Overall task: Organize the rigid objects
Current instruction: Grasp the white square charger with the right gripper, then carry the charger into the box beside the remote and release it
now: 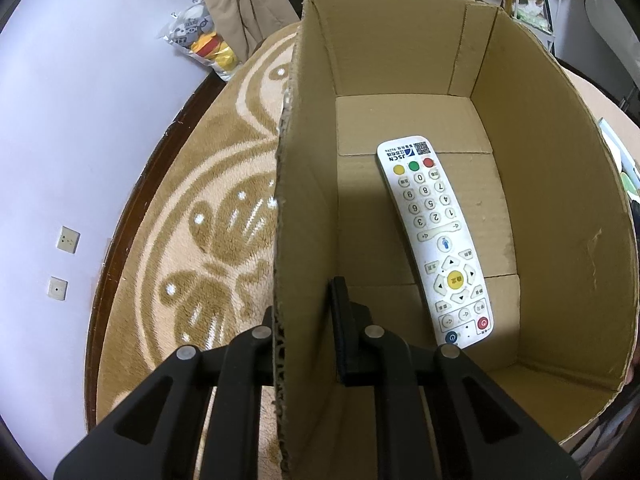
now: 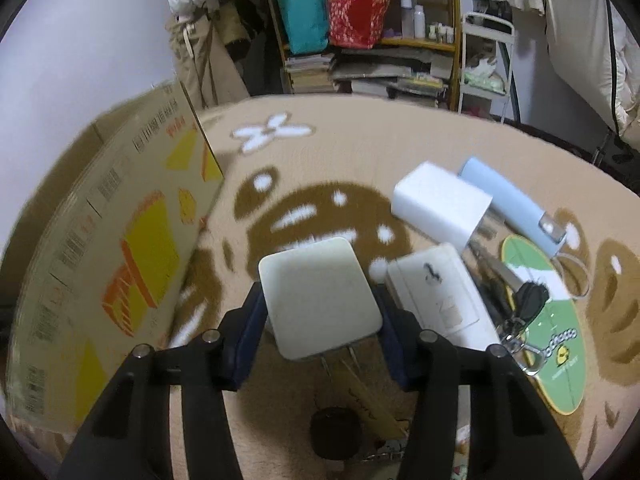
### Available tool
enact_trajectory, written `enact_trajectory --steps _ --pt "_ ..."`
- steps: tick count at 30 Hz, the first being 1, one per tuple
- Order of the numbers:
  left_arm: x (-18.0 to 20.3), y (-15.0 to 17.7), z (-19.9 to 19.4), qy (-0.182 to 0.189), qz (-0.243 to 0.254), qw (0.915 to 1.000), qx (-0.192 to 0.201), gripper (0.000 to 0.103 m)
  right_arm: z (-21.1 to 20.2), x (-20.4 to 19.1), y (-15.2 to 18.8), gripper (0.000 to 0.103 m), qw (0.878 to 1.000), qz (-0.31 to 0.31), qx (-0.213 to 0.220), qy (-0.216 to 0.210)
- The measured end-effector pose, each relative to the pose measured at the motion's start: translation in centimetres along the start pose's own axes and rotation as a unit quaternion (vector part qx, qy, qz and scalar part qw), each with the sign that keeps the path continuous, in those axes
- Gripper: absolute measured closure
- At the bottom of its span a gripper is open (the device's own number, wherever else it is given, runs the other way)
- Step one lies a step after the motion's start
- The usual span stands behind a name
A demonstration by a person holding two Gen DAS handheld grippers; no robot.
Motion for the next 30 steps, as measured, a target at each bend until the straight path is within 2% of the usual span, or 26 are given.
enact_trajectory --steps 7,16,23,30 --pt "-0.1 0.1 -0.1 0.004 -0.004 1.0 -0.003 0.091 -3.1 -2.9 -4.4 0.047 0.998 -0.01 0.053 -0.042" --pt "-0.2 0.1 0.1 0.008 -0.007 0.9999 -0.005 0.091 -4.3 -8.2 -8.2 0.047 0.992 -0.055 0.086 -0.075" --pt "-0.3 0.1 0.2 0.01 -0.009 0.9999 -0.006 0.091 -3.3 -11.2 -8.8 0.047 0.99 -0.078 0.079 -0.088" --pt "-0.4 0.1 0.3 0.012 -0.011 0.9998 -0.006 0.091 -1.9 -12.3 -8.3 0.047 0.989 -0.091 0.061 -0.095"
Point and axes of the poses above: each gripper's, at about its wrist camera, not at the fingertips, and z roughly the way its jaws point, x to its right, y to its underside, the point moved 3 cm from there along z, roughly the way its jaws point, and after that the axes turned 1 degree about x, right-handed, at the moved point
